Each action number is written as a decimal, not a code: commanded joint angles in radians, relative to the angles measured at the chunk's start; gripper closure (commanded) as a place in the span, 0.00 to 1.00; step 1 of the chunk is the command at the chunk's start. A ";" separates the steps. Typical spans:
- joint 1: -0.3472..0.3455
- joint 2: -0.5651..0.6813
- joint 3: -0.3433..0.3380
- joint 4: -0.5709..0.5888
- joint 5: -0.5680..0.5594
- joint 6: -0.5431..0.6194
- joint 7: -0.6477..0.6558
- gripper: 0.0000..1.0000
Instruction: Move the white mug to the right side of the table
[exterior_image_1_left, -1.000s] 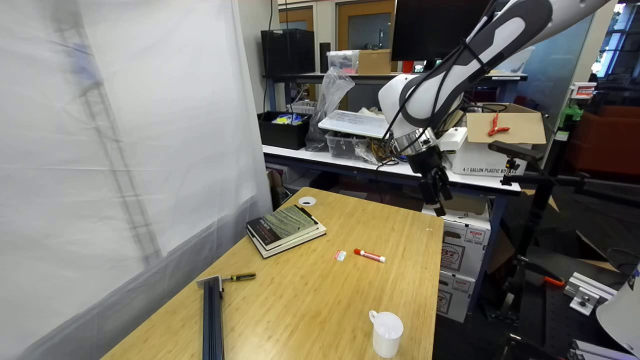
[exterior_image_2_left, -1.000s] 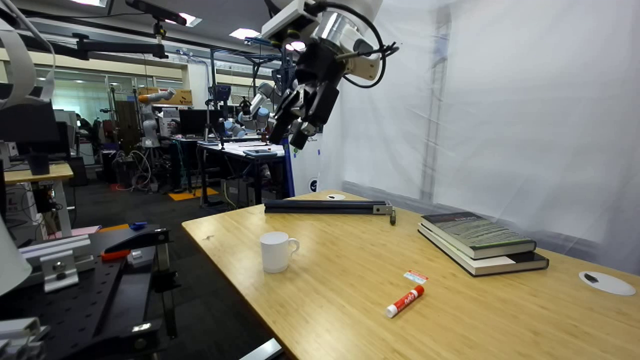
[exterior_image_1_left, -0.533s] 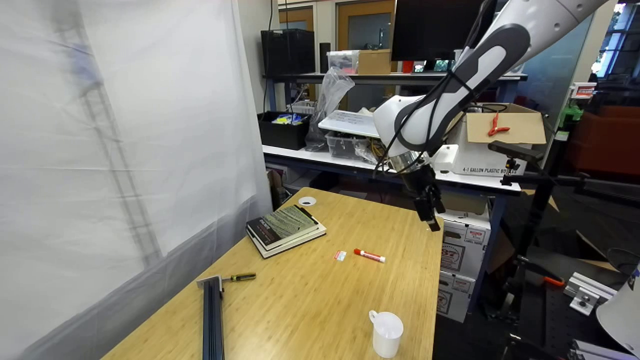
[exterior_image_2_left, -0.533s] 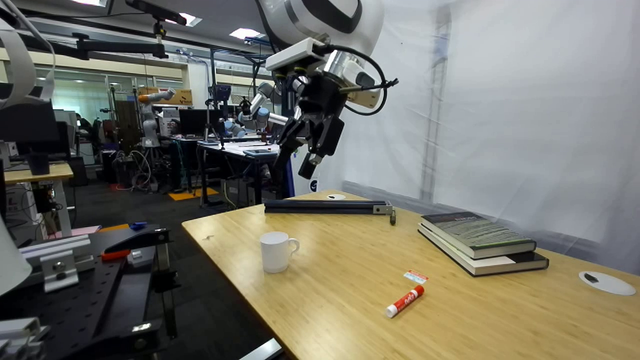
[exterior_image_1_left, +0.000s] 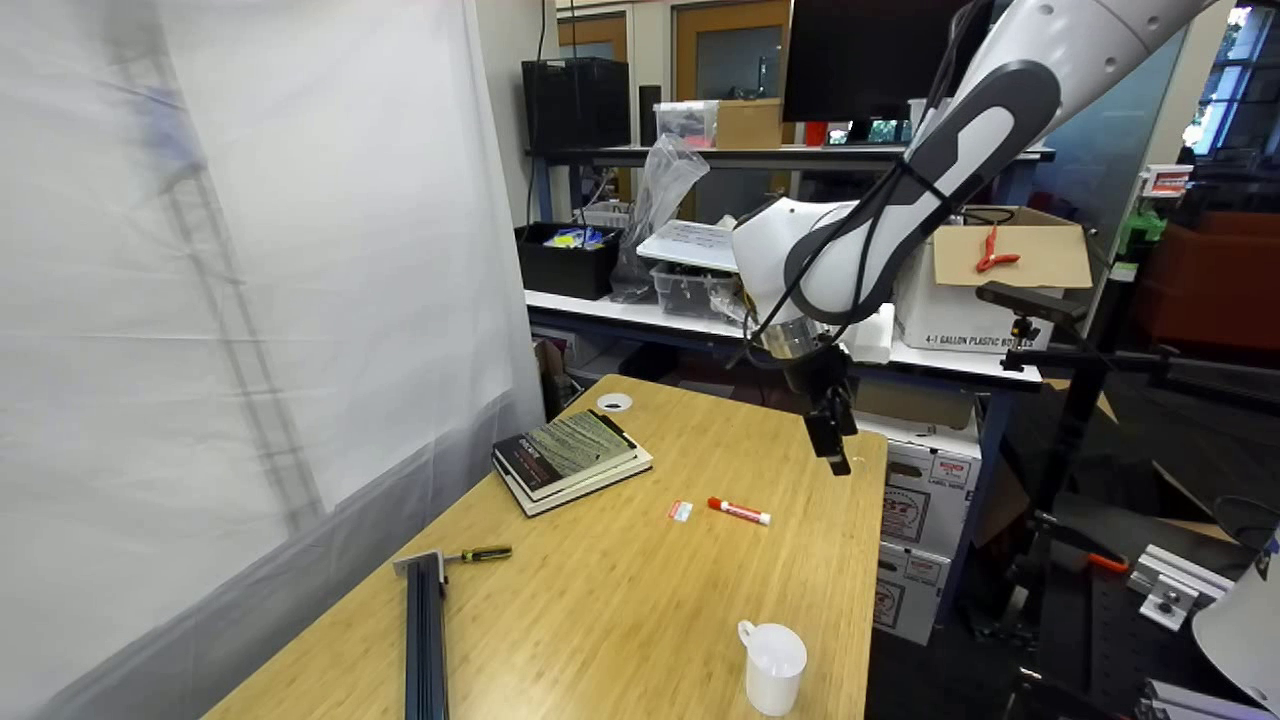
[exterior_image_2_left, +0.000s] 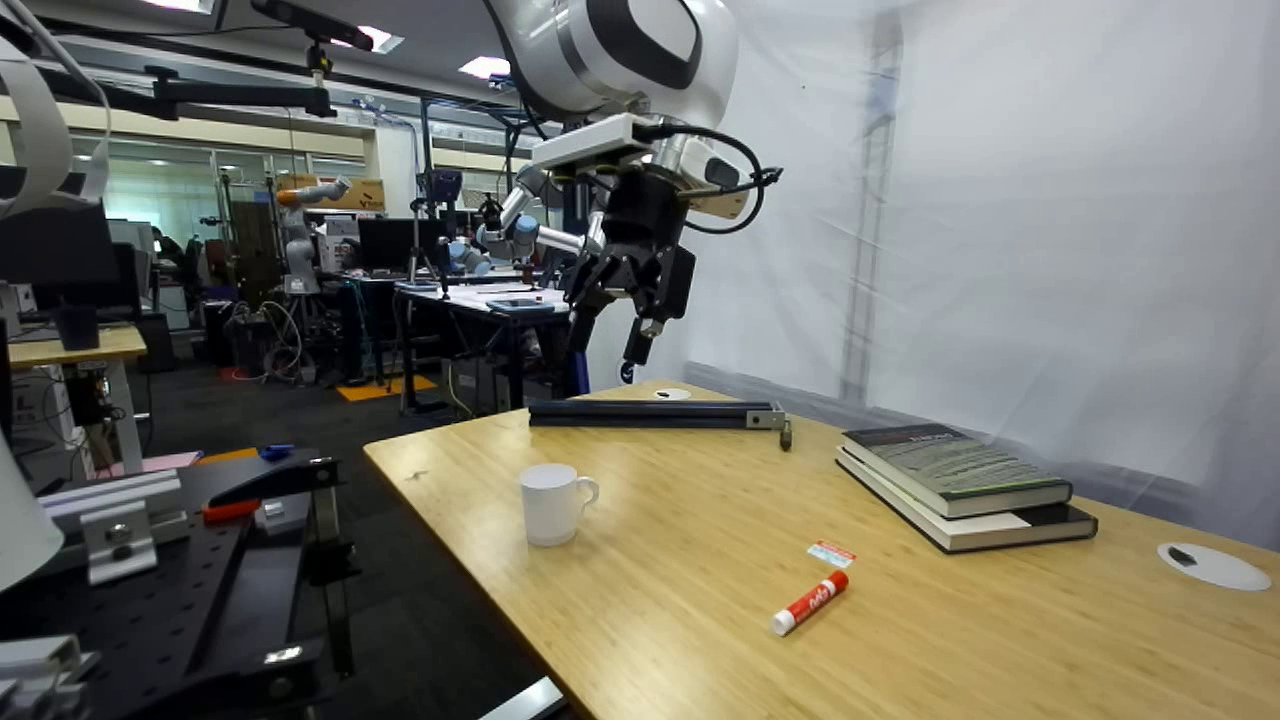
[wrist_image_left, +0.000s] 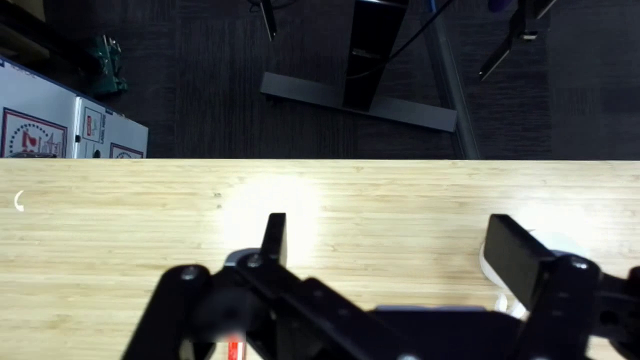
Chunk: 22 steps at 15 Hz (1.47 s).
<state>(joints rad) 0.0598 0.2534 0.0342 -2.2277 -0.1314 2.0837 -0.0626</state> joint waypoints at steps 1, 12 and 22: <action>0.011 0.033 0.008 0.018 -0.023 0.041 0.020 0.00; 0.079 0.260 0.026 0.133 -0.011 0.182 0.094 0.00; 0.110 0.308 0.031 0.195 -0.005 0.176 0.108 0.00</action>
<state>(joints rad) 0.1713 0.5600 0.0631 -2.0359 -0.1355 2.2632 0.0444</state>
